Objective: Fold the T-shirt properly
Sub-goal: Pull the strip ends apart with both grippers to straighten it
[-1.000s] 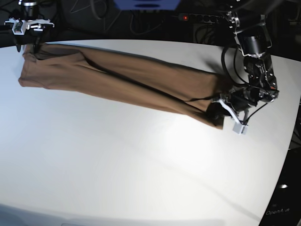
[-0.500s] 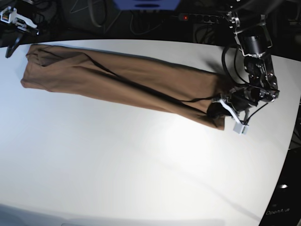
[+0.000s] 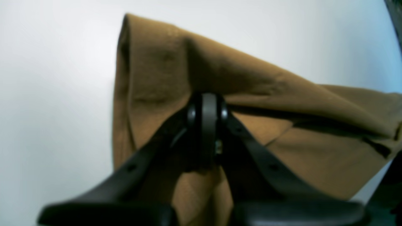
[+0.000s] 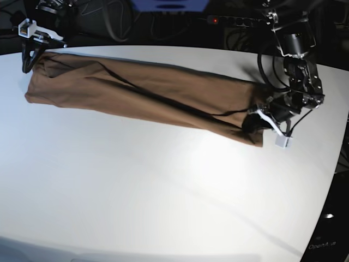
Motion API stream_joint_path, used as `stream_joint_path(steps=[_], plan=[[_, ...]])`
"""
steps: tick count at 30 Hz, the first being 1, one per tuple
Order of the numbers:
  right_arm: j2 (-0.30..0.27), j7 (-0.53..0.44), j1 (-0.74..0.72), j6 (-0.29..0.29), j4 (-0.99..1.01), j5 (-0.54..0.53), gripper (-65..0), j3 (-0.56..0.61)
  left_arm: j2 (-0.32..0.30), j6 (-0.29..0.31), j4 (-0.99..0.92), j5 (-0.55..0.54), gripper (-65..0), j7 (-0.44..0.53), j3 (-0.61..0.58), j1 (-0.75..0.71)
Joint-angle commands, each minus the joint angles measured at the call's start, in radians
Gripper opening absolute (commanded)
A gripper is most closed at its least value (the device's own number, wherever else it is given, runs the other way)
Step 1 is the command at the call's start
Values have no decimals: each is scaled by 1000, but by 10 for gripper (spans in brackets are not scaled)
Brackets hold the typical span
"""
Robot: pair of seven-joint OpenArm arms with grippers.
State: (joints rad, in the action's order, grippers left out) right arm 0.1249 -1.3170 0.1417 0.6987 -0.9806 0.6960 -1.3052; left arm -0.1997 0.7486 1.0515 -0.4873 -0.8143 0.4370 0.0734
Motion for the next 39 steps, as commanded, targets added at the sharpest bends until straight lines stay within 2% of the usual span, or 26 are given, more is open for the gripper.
stream_joint_path(steps=[1, 4, 11, 16, 21, 32, 39], plan=[[-11, -32, -11, -1, -7, -22, -641, -6, -16, -51, -15, 138, -624, -150, -2, -42], [-11, -14, -18, -1, 6, -22, -641, -20, -34, -51, -15, 100, -624, -150, -2, -63], [-12, 113, -52, -1, -1, -22, -641, -18, -45, -51, 6, 52, -624, -150, -4, -93], [-12, 115, -52, -1, -2, -19, -641, -12, -42, -51, 102, 52, -624, -156, -4, -129], [-20, 121, -69, -1, -2, -17, -641, -17, -39, -51, 168, 52, -624, -225, -4, -134], [-18, 135, -81, -1, 6, -17, -641, -14, -34, -51, 295, 49, -624, -290, -2, -136], [-21, 192, -86, -1, 4, -3, -641, -10, -43, -51, 306, -70, -624, -291, -2, -134]])
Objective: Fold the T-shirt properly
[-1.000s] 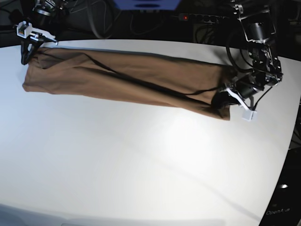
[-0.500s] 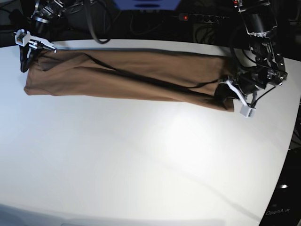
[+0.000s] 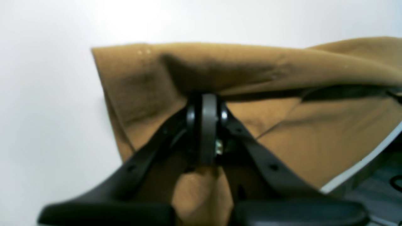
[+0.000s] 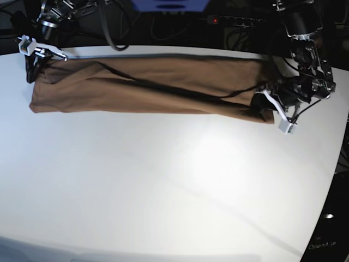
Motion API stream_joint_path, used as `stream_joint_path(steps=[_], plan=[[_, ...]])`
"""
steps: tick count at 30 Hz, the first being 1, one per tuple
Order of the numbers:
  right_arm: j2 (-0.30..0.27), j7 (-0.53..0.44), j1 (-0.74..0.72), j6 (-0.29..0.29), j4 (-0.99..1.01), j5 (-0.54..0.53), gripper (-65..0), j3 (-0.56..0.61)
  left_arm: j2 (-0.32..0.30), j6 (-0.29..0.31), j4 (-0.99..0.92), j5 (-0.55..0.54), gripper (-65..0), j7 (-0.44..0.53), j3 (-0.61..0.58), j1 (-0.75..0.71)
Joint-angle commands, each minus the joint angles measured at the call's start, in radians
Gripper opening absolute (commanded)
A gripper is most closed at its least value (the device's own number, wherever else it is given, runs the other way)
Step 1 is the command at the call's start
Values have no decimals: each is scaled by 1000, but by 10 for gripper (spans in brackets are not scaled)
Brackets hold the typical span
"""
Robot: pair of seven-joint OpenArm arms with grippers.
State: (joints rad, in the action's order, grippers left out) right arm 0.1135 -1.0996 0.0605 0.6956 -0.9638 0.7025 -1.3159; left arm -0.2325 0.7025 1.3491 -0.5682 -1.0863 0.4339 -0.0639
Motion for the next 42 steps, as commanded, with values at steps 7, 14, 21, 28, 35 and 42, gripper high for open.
stream_joint_path(steps=[7, 14, 21, 28, 35, 42], plan=[[-15, -27, -6, 3, -16, 30, -641, 0, -11, -4, 8, -40, -624, -19, 1, 46], [-15, -30, -4, 3, -17, 32, -641, 0, -12, -4, 10, -187, -624, -19, 0, 92], [-16, -30, 2, 3, -17, 33, -641, 0, -12, -4, 49, -333, -624, -19, 0, 86], [-21, -32, 2, 3, -80, 27, -641, -1, -29, -4, 252, -427, -624, -156, 3, 77], [-30, -35, 2, 3, -85, -5, -641, -7, -32, -4, 283, -422, -624, -156, 6, -6], [-21, -35, 14, 3, -169, -108, -641, -1, -78, -4, 283, -401, -624, -156, 55, -113]])
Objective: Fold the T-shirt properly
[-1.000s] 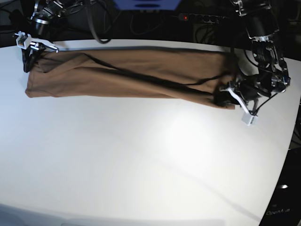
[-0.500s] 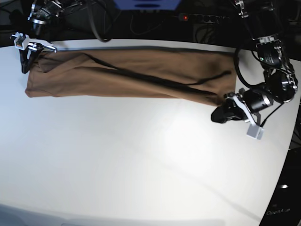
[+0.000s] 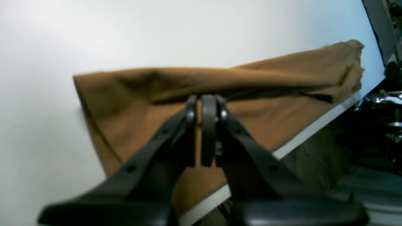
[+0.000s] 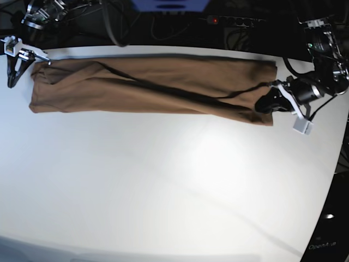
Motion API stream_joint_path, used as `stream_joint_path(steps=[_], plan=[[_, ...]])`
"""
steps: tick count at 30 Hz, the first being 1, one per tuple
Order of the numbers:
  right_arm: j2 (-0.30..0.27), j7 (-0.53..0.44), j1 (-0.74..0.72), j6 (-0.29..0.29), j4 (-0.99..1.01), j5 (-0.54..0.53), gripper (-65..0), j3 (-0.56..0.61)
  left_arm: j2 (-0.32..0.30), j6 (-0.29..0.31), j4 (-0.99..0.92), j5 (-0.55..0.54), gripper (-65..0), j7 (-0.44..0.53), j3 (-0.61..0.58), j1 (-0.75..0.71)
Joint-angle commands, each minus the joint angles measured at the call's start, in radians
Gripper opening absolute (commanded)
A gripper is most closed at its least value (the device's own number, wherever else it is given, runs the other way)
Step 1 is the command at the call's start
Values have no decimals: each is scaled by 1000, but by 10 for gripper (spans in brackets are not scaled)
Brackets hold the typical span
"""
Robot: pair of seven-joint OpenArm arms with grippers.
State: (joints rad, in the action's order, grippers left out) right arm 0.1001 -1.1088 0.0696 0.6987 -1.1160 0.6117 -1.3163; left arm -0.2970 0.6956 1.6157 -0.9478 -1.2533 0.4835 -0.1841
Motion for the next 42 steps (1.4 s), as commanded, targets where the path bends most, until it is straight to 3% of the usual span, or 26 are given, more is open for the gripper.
stream_joint_path(steps=[1, 6, 9, 15, 23, 38, 42], plan=[[-1, -24, 6, -1, -28, -45, -641, 1, -18, 3, 16, -4, -624, 11, 5, -4], [57, -15, -1, -1, -83, -129, -641, -4, -8, 3, 15, 143, -624, 4, 2, -18], [57, -15, 12, -1, -91, -128, -641, -1, -6, 3, 15, 181, -624, 2, -1, -21], [57, -15, 12, -1, -43, -117, -641, 34, 14, 3, 15, 184, -624, 2, -10, -21], [57, -15, 9, -1, 15, -89, -641, 47, 14, 3, 19, 184, -624, 10, -118, -12], [57, -14, 22, -1, 64, -2, -641, 40, 14, 3, 16, 184, -624, 2, -118, 5], [57, 28, 37, -1, 60, 0, -641, 47, 14, 3, 16, 184, -624, 2, -116, 5]])
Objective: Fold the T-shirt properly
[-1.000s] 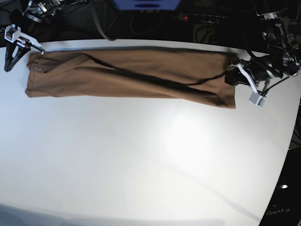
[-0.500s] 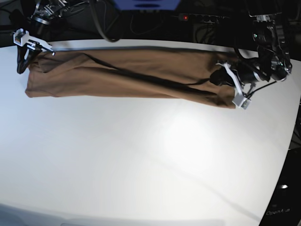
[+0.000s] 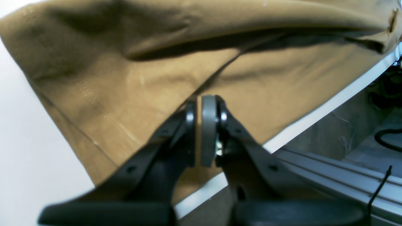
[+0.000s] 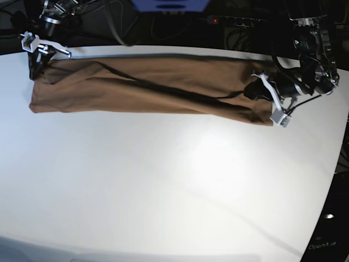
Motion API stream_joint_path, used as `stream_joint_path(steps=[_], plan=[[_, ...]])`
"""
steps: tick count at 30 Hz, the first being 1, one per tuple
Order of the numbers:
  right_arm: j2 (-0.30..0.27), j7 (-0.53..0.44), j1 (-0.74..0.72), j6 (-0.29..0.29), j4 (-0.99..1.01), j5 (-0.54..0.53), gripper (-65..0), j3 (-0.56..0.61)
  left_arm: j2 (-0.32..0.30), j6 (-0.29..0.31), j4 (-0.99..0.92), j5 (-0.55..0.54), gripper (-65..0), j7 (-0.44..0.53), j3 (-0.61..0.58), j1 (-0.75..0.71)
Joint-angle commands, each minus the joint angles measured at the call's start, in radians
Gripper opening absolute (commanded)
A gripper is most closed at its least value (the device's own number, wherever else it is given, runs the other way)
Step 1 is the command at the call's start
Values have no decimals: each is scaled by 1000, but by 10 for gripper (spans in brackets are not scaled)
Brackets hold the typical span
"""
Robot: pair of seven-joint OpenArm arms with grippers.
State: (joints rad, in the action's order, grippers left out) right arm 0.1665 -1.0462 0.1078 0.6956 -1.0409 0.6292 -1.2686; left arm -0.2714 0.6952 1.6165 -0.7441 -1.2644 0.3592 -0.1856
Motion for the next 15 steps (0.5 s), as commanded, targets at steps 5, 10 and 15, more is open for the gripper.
stream_joint_path(steps=[5, 10, 15], plan=[[-9, -33, 5, 3, -16, -16, -641, 0, -9, 3, 21, -32, -624, 13, 4, 10], [-9, -9, 13, 3, -16, -16, -641, 30, 14, 3, 26, -32, -624, 13, 4, 11], [-9, 91, 10, 3, -49, -15, -641, 71, 16, 3, 26, -32, -624, 13, 4, 13]])
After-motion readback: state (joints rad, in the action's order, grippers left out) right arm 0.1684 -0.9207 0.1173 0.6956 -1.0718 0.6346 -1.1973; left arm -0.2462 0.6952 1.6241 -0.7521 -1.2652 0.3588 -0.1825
